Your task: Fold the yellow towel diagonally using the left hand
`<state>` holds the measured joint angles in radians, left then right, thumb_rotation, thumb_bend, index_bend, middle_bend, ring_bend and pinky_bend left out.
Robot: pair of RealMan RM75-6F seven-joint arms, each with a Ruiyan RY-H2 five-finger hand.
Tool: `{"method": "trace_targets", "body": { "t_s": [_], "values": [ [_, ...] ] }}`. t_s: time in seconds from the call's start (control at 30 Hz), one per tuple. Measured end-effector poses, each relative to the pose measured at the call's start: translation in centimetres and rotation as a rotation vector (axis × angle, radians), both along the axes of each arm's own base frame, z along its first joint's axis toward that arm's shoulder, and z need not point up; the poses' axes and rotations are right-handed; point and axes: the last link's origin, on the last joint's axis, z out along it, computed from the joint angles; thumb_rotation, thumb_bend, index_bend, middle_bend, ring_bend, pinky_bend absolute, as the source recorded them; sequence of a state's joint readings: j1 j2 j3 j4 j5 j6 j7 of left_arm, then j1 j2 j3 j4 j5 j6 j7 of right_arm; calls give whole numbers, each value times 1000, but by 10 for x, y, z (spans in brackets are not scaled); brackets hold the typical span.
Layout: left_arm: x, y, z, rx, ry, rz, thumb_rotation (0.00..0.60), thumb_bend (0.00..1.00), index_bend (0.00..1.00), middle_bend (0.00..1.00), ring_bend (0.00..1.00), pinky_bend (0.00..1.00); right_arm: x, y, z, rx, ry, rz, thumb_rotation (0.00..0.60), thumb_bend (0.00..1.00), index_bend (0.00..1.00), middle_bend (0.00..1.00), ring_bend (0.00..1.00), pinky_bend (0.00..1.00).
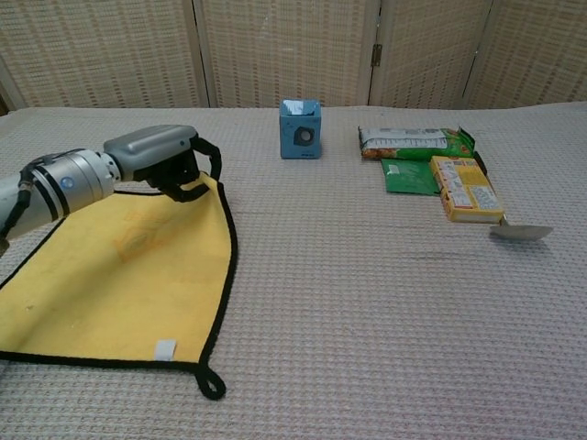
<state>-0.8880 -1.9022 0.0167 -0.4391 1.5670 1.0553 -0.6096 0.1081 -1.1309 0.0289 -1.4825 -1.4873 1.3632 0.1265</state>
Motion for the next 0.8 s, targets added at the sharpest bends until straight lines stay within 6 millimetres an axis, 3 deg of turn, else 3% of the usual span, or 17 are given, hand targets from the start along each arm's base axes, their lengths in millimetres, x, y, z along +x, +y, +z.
{"method": "trace_targets", "body": {
  "t_s": [0.8],
  "values": [
    [-48,-95,68,86,-93,112,600,527,564,1000,1000,1000,20,14,1,-14,-13,93,600,452,0,0,0,0]
  ]
}}
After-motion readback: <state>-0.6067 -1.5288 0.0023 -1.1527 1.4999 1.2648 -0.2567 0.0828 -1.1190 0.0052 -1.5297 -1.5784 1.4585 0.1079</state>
